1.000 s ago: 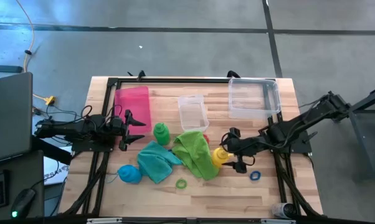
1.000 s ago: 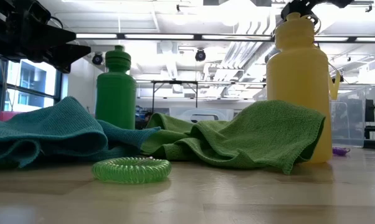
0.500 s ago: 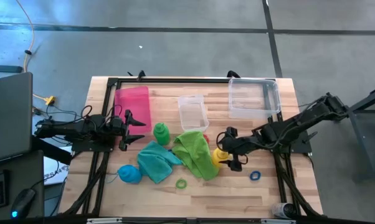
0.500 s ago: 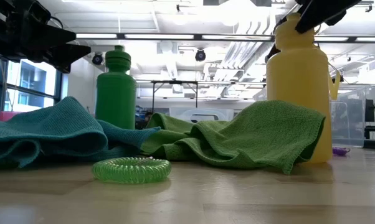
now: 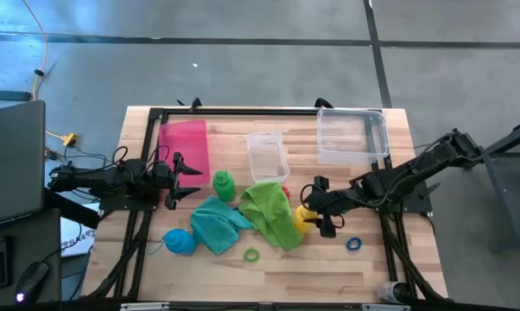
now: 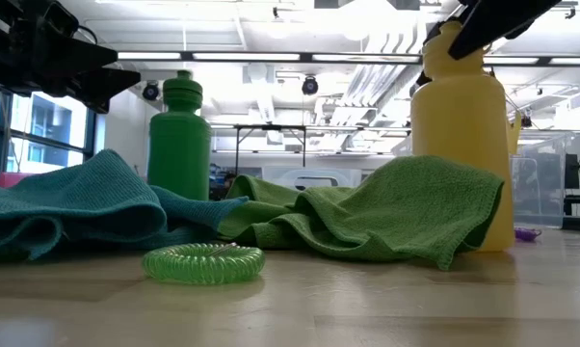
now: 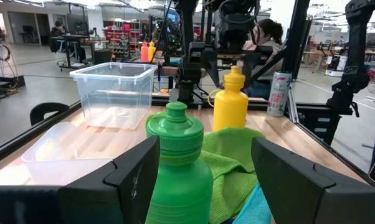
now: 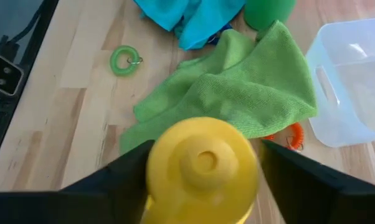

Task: Pick & Place Sports Items
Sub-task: Put the yellow water bottle into the right transparent bin

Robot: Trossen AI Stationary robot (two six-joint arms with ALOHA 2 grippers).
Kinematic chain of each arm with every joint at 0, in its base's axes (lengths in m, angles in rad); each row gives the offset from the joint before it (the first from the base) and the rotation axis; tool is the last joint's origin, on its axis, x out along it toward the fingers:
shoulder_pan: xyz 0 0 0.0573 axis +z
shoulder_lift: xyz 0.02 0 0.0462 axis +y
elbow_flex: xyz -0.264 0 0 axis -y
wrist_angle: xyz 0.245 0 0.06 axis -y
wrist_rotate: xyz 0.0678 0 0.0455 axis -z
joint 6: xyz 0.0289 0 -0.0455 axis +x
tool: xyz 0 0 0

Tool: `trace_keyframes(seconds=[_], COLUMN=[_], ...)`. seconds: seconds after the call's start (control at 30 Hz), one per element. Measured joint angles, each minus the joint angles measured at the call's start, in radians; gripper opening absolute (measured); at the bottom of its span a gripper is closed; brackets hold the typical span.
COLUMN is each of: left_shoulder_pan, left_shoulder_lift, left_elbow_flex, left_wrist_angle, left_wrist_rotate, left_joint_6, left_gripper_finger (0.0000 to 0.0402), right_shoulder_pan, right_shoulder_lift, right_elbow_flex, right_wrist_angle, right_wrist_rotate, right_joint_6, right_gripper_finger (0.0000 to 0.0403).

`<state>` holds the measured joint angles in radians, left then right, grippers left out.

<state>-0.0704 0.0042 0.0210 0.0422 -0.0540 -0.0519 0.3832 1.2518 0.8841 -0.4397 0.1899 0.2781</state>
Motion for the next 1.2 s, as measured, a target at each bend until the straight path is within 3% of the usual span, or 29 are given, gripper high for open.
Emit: trace_keyframes(seconds=[0.17, 0.5, 0.8, 1.2], left_shoulder_pan=[0.0, 0.0, 0.0, 0.0], left_shoulder_lift=[0.0, 0.0, 0.0, 0.0], left_elbow_flex=[0.0, 0.0, 0.0, 0.0], left_wrist_angle=[0.0, 0.0, 0.0, 0.0], left_wrist_rotate=[0.0, 0.0, 0.0, 0.0], left_joint_6=[0.0, 0.0, 0.0, 0.0], left_gripper_finger=[0.0249, 0.0249, 0.0249, 0.0249], right_shoulder_pan=[0.0, 0.001, 0.0, -0.035], right_shoulder_lift=[0.0, -0.065, -0.215, -0.307], right_elbow_flex=[0.0, 0.0, 0.001, 0.279], right_wrist_angle=[0.0, -0.052, -0.126, -0.408], right_wrist_rotate=[-0.015, -0.033, -0.032, 0.125], right_joint_6=[-0.029, -0.064, -0.062, -0.178], right_gripper_finger=[0.0201, 0.0201, 0.0208, 0.0207])
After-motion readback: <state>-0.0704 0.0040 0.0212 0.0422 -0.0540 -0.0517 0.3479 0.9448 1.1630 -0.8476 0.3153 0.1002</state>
